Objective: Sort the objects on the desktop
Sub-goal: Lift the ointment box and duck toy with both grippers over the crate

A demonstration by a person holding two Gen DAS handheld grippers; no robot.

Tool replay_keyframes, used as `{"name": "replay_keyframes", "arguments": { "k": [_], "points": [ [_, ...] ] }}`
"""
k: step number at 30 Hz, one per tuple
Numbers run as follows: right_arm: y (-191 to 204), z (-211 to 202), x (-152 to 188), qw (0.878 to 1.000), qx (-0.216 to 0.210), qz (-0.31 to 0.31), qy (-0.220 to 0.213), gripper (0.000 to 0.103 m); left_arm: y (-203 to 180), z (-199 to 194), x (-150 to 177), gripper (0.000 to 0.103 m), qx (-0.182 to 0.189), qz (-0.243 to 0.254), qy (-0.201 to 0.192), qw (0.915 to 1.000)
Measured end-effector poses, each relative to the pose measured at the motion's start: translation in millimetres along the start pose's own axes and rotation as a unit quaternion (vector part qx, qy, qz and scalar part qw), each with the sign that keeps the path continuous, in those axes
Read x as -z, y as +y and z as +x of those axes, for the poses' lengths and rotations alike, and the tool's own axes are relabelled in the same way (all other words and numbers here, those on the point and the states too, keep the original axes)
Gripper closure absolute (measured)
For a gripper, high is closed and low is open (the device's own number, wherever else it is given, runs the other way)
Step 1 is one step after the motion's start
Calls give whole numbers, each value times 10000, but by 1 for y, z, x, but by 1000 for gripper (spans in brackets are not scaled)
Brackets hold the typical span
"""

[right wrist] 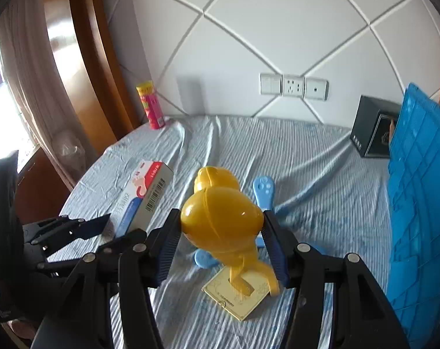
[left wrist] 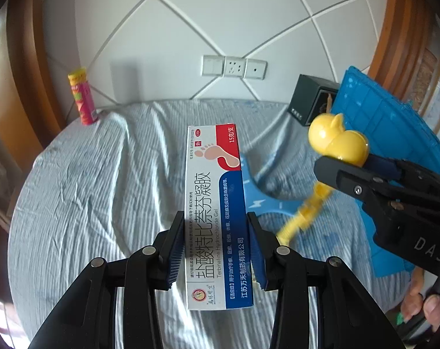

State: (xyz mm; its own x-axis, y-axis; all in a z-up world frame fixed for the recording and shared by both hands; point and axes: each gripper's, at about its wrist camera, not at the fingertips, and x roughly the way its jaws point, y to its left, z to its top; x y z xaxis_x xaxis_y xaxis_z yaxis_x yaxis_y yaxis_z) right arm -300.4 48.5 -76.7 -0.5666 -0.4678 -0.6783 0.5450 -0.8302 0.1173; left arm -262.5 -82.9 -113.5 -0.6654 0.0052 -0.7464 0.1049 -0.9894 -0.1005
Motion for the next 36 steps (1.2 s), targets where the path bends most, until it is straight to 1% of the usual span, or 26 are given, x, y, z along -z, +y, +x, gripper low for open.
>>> {"name": "replay_keyframes", "arguments": {
  "k": [7,13,17,22,27,30,34,36],
  "points": [
    [7,-23,-18,9994,77,-5,-323,48,-3,-20,-10,64,0,122,-233,9997],
    [12,-36,-26,9988,211,-56,-431,48,-7,-34,-15,64,-12,209,-378,9991],
    [13,-52,-27,9979,355,-38,-532,48,-15,-41,-17,64,84,302,-454,9985],
    [6,-79,-30,9955,577,45,-745,48,-34,-52,-22,64,249,463,-621,9967],
    [-13,-120,-39,9914,743,127,-1073,48,-71,-69,-33,64,428,652,-817,9936],
    [-34,-152,-48,9873,847,194,-1331,48,-97,-80,-42,64,532,773,-958,9910],
    [-76,-200,-61,9799,1091,289,-1647,48,-150,-95,-65,64,715,952,-1175,9859],
    [-104,-227,-69,9756,1228,359,-1784,48,-187,-98,-82,64,817,1070,-1250,9830]
  ]
}}
